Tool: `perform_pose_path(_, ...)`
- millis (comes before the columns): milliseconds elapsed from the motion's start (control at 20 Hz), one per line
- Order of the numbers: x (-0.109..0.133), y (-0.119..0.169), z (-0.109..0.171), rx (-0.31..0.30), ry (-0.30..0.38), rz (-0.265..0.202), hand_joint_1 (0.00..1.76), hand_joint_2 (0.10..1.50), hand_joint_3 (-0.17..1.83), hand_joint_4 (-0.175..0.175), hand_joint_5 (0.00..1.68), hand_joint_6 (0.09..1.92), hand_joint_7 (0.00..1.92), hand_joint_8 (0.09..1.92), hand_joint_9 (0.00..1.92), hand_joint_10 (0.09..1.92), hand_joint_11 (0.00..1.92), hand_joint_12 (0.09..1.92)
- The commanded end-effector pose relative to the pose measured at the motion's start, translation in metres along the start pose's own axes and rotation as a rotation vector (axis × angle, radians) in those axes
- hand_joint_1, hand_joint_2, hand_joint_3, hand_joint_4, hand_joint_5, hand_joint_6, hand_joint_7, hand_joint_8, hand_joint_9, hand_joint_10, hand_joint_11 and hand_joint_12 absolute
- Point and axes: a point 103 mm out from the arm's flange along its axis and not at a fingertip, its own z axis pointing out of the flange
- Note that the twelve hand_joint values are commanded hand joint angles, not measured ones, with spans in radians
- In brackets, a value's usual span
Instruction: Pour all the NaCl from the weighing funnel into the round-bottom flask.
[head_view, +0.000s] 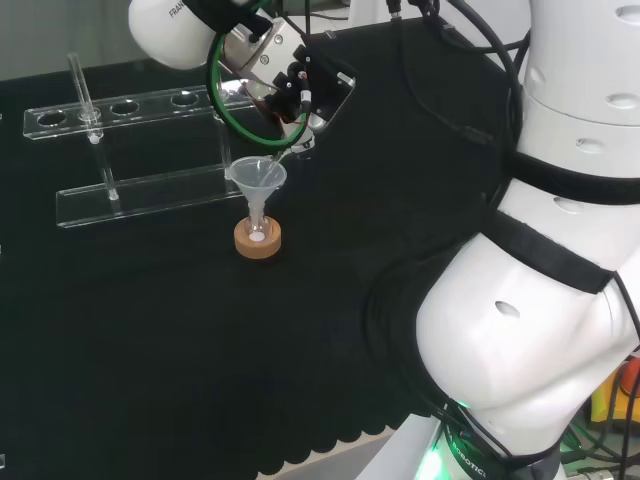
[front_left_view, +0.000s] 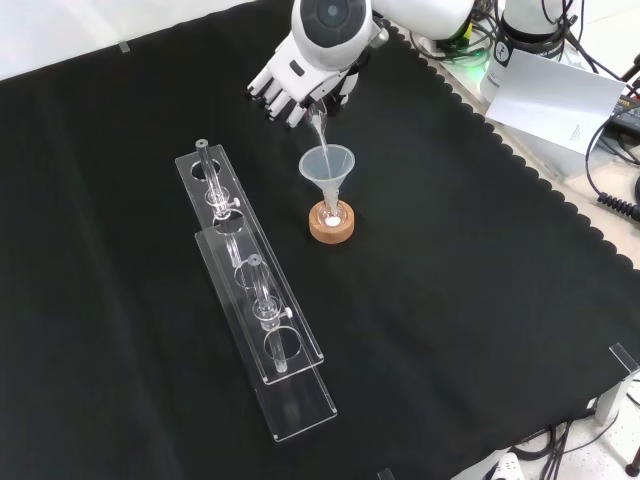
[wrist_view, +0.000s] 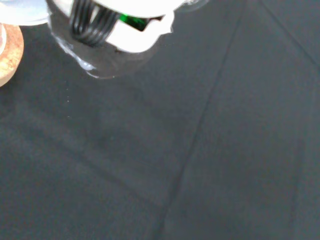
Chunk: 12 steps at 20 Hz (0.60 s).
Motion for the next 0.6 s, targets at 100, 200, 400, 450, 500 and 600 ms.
perform_pose_path(100, 0.0042, -0.0019, -0.0079, -0.003, -0.071, 0.008, 1.04, 0.83, 0.55, 0.175, 1.02, 1.05, 0.57, 0.71, 0.73, 0.59, 0.24, 1.35)
perform_pose_path(200, 0.0049, -0.0021, -0.0083, -0.003, -0.078, 0.008, 1.04, 0.83, 0.55, 0.175, 1.02, 1.05, 0.57, 0.71, 0.73, 0.59, 0.24, 1.35)
perform_pose_path(400, 0.0064, -0.0024, -0.0091, -0.003, -0.096, 0.008, 1.04, 0.83, 0.55, 0.175, 1.02, 1.05, 0.57, 0.71, 0.73, 0.59, 0.24, 1.35)
perform_pose_path(450, 0.0066, -0.0023, -0.0091, -0.003, -0.099, 0.008, 1.04, 0.83, 0.55, 0.175, 1.02, 1.05, 0.57, 0.71, 0.73, 0.59, 0.24, 1.35)
perform_pose_path(500, 0.0070, -0.0024, -0.0093, -0.003, -0.104, 0.008, 1.04, 0.83, 0.55, 0.175, 1.02, 1.05, 0.57, 0.71, 0.73, 0.59, 0.24, 1.35)
perform_pose_path(600, 0.0085, -0.0020, -0.0103, -0.003, -0.116, 0.007, 1.04, 0.83, 0.55, 0.175, 1.02, 1.05, 0.57, 0.71, 0.73, 0.59, 0.24, 1.35)
